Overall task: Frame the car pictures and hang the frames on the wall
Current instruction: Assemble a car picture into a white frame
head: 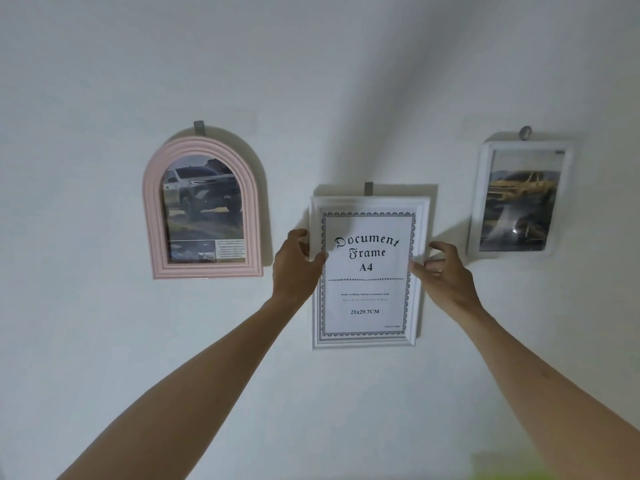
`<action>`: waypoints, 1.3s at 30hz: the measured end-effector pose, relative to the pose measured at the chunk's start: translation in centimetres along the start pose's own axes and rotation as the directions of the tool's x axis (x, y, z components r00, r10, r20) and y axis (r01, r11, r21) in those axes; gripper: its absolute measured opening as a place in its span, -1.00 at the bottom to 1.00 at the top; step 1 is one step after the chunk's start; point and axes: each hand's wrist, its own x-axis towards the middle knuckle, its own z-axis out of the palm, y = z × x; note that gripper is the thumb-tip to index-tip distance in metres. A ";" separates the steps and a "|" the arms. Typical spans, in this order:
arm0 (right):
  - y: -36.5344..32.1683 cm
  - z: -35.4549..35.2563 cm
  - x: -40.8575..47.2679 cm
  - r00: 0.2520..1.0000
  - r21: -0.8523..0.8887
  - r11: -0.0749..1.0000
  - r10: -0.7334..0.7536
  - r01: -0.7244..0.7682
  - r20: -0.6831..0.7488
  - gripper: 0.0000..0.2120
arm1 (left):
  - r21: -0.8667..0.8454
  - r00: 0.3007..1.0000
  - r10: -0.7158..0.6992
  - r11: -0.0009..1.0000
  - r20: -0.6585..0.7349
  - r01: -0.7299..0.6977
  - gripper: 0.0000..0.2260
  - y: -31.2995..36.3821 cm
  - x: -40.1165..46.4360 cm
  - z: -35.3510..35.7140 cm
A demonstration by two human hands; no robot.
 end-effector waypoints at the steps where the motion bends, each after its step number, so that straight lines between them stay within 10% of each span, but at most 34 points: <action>1: 0.5 0.1 0.0 1.000 0.021 1.000 -0.015 0.015 -0.004 -0.59 | -0.009 1.000 -0.005 1.000 -0.007 0.005 -0.62 0.0 -0.2 0.3; 19: 1.3 -0.6 -1.0 0.992 0.080 0.990 -0.120 0.116 0.035 -0.80 | -0.054 0.994 -0.068 0.997 -0.082 0.064 -0.70 1.3 -3.2 -1.0; 27: 2.4 0.6 -6.7 0.993 0.071 0.995 0.063 -0.071 0.099 -0.75 | -0.057 0.967 -0.127 0.988 0.220 0.143 -0.41 -1.1 -8.3 -5.1; 32: 3.6 3.1 -12.6 0.978 0.019 0.988 0.148 -0.153 0.144 -0.79 | -0.197 0.874 -0.263 0.909 0.408 0.366 -0.18 -4.2 -13.7 -7.8; 39: 6.4 6.2 -21.4 0.908 -0.211 0.947 0.297 -0.241 0.294 -0.71 | -0.214 0.770 -0.501 0.765 0.396 0.608 -0.45 -8.4 -21.6 -10.3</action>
